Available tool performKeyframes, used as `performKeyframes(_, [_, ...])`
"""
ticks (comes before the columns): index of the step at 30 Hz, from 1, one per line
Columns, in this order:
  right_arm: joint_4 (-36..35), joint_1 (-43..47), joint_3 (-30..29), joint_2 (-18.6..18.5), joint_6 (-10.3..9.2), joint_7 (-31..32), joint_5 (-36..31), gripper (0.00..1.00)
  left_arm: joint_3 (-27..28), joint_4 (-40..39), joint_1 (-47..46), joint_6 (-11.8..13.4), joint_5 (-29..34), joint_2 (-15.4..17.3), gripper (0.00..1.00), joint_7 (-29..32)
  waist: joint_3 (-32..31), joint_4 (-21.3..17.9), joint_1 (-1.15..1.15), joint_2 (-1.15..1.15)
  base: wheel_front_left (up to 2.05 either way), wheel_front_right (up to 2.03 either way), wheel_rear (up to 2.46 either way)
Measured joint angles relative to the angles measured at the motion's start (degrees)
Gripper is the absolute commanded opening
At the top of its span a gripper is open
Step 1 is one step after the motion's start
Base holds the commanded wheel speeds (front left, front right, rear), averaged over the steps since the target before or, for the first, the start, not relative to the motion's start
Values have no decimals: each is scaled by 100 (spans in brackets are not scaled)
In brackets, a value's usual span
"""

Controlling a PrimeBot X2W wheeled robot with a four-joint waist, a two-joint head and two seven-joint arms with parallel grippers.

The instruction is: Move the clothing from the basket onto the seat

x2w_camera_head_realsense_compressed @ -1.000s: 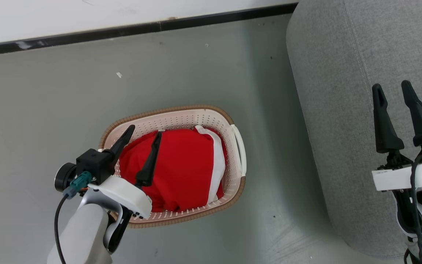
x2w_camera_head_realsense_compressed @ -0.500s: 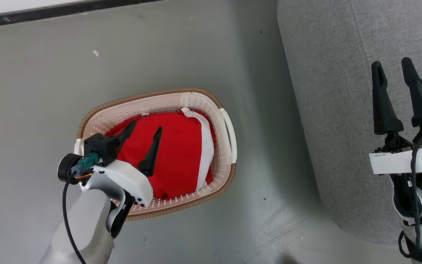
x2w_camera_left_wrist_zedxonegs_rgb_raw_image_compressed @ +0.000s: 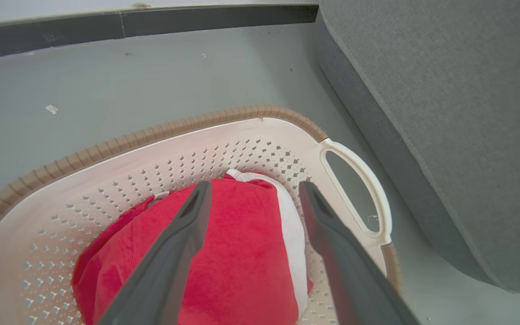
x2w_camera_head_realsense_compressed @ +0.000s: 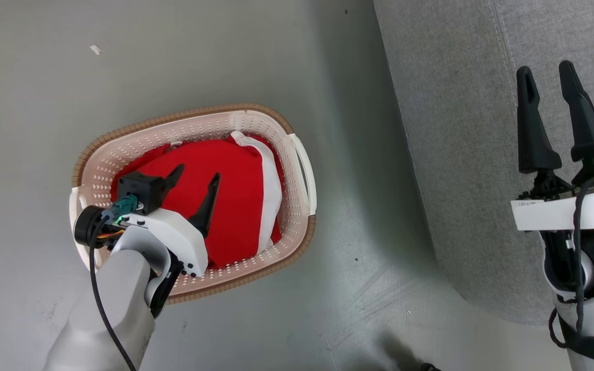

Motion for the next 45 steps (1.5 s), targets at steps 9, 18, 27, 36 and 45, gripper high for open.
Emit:
performKeyframes(9, [-10,-180,65,83,0,0,5,100,-42,421,-317,0,53,-3,100,135,245,-162,0,0,0,0,0])
performKeyframes(18, [-12,-394,108,135,0,0,8,100,-57,925,-698,1,102,-3,100,268,530,-321,0,0,0,0,0])
performKeyframes(27, [-18,-594,204,194,0,0,9,100,-2,1383,-998,58,102,42,100,453,829,-467,0,0,0,0,0])
performKeyframes(36, [-16,-790,275,244,0,0,68,100,-48,1762,-1350,110,170,60,100,633,1122,-606,0,0,0,0,0])
performKeyframes(45, [-25,-886,313,293,0,0,113,100,-176,2137,-1573,231,335,148,100,806,1369,-748,0,0,0,0,0])
